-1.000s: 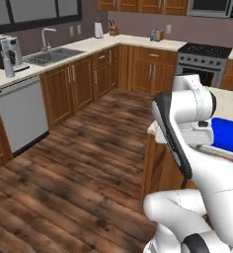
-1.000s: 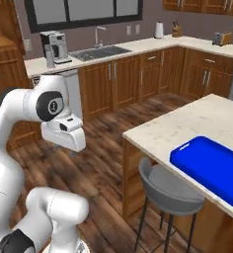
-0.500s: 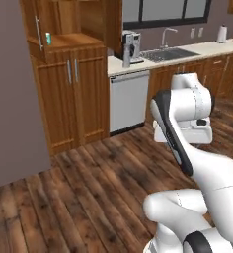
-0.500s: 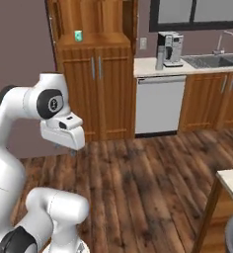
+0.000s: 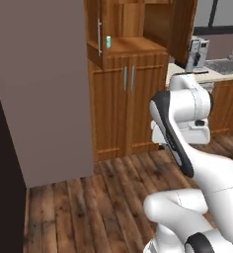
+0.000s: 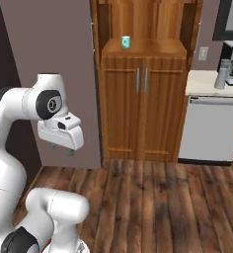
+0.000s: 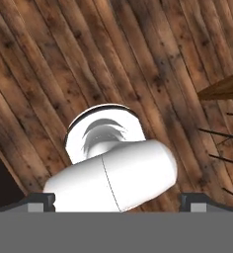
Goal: There is a tray on the dining counter. Grab the cup, mug, and pitcher and place them on the tray. The pitcher may be placed next to the tray if it cannot fit the tray.
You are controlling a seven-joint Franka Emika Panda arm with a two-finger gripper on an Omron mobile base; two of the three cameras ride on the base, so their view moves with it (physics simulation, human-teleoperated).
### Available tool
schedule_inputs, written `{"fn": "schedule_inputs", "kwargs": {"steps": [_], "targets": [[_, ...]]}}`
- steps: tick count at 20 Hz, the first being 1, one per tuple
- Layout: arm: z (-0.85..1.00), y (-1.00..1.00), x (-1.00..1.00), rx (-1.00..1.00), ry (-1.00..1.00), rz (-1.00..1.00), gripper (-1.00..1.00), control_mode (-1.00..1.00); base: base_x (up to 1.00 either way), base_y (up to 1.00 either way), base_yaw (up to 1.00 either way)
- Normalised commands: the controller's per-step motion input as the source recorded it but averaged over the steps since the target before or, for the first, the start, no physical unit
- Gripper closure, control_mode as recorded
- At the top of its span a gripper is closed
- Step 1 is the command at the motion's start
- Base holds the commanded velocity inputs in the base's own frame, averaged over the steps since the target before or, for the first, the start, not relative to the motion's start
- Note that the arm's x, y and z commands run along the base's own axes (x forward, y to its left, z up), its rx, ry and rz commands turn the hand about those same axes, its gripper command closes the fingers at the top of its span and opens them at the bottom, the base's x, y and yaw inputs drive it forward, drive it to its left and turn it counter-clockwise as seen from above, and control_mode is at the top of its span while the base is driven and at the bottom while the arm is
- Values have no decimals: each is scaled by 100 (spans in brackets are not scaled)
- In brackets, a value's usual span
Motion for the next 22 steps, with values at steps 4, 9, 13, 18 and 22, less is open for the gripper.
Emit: {"fn": "schedule_inputs", "kwargs": {"steps": [4,9,13,18,22], "targets": [[0,0,0,0,0,0,-100,100,100,-23,18],[0,0,0,0,0,0,-100,100,99,-40,19],[0,0,0,0,0,0,-100,100,77,-65,18],[0,0,0,0,0,0,-100,100,75,-53,14],[0,0,0,0,0,0,-100,100,80,-1,3]]}}
